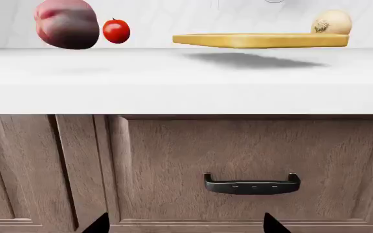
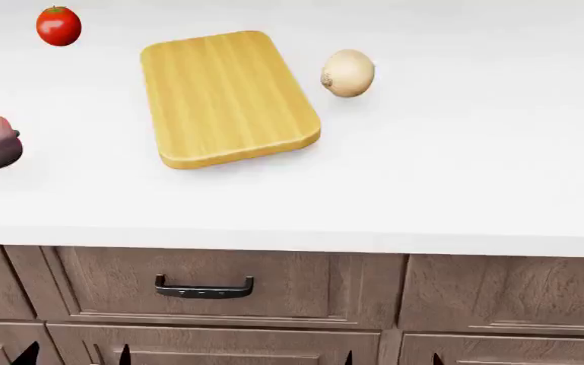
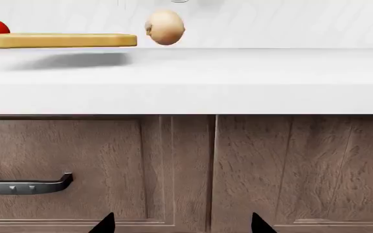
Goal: Place the avocado, onion, tomato and bell pepper on the cutting board.
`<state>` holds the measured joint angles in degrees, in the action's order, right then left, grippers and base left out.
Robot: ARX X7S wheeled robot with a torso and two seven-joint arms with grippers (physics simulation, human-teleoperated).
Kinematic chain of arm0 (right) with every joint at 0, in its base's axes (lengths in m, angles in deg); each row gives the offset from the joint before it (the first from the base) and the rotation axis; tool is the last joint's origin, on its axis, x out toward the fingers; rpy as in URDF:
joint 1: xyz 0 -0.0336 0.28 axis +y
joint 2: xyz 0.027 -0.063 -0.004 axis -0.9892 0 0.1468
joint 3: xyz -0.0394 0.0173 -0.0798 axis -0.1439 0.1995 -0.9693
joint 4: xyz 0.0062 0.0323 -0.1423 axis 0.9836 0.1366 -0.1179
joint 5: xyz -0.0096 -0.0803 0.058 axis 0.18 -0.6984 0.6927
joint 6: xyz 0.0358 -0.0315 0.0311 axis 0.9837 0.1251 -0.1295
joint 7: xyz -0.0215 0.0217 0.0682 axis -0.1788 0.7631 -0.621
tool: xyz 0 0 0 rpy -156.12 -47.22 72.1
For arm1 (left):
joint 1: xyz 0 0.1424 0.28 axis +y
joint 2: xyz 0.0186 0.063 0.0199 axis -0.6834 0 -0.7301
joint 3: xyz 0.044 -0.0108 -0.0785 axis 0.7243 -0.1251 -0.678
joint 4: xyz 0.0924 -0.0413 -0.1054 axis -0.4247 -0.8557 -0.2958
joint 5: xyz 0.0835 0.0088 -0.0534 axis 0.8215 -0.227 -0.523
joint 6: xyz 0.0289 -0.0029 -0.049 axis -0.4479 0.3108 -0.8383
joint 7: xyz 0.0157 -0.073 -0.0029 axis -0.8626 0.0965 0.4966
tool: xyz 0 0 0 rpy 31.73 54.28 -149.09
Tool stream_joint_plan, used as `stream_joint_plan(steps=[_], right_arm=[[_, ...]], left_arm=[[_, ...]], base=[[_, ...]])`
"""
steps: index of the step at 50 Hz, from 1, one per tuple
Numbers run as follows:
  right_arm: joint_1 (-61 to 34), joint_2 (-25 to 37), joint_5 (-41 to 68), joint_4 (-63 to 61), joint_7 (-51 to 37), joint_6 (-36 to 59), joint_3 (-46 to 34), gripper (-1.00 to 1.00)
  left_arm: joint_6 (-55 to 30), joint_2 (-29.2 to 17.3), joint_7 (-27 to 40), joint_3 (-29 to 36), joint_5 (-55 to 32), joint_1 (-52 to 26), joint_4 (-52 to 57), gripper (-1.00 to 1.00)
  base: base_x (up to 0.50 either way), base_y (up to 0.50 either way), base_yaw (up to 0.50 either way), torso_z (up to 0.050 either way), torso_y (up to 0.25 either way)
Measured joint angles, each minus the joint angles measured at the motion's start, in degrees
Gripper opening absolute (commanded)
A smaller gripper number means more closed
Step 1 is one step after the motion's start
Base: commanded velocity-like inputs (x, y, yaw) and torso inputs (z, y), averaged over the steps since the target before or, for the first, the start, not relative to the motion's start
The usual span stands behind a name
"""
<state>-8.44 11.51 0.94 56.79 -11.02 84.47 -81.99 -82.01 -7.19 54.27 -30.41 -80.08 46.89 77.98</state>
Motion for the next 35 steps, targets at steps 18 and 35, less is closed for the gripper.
stream_joint_plan(steps=[18, 35], right_arm=[[-0.25, 2.18, 1.73, 0.39, -2.79, 0.36, -2.37, 1.00], [-0.47, 3.76, 2.80, 0.68, -5.00, 0.53, -4.57, 1.00]], left_arm=[[0.39, -1.86, 2.84, 2.28, -1.54, 0.30, 0.49, 1.00], [0.66, -3.60, 5.35, 4.18, -2.88, 0.40, 1.09, 1.00]], base=[[0.00, 0.18, 0.00, 0.000, 0.000], [0.00, 0.49, 0.00, 0.000, 0.000]])
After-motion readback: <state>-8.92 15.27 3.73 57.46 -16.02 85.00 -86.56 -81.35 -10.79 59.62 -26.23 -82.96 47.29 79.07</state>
